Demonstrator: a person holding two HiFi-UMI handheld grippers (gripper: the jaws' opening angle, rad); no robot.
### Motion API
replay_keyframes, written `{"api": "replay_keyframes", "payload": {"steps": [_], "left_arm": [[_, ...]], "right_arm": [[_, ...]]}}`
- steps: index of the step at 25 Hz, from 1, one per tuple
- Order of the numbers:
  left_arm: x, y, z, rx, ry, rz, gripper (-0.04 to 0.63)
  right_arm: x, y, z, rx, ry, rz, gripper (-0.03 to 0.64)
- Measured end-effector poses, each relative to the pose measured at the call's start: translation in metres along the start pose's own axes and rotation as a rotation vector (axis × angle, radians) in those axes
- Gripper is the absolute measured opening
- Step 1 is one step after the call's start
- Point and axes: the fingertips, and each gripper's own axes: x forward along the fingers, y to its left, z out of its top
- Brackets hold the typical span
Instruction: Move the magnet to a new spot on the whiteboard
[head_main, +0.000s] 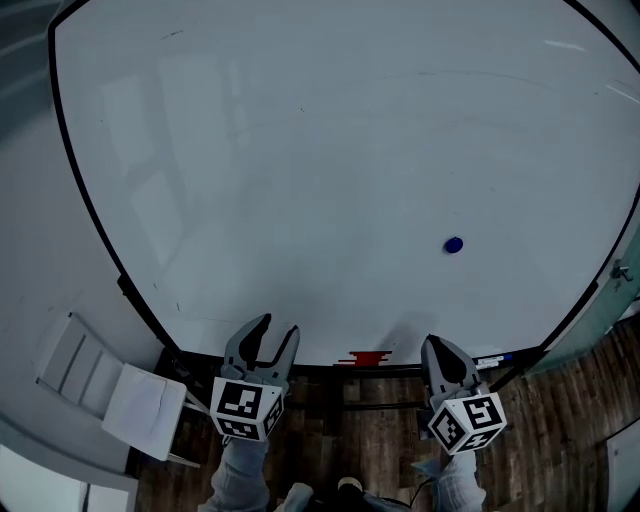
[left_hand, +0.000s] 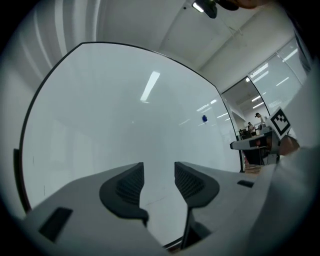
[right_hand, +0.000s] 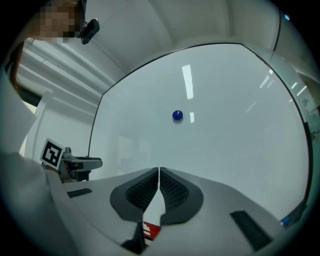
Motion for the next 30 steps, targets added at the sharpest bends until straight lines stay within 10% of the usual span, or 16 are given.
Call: {"api": "replay_keyframes", "payload": {"steps": [12,30], "left_arm": [[-0.034,-0.007,-0.053,-0.139,0.027,-0.035,0.017],[-0.040,-0.049,-0.096,-0.133,0.074,-0.125,0.009]], "right_arm": [[-0.007,0.021,-0.042,0.022,0.052,0.025,0.032],[-0.025,0.030,-0.084,0.049,0.114,0.031,0.031]]}}
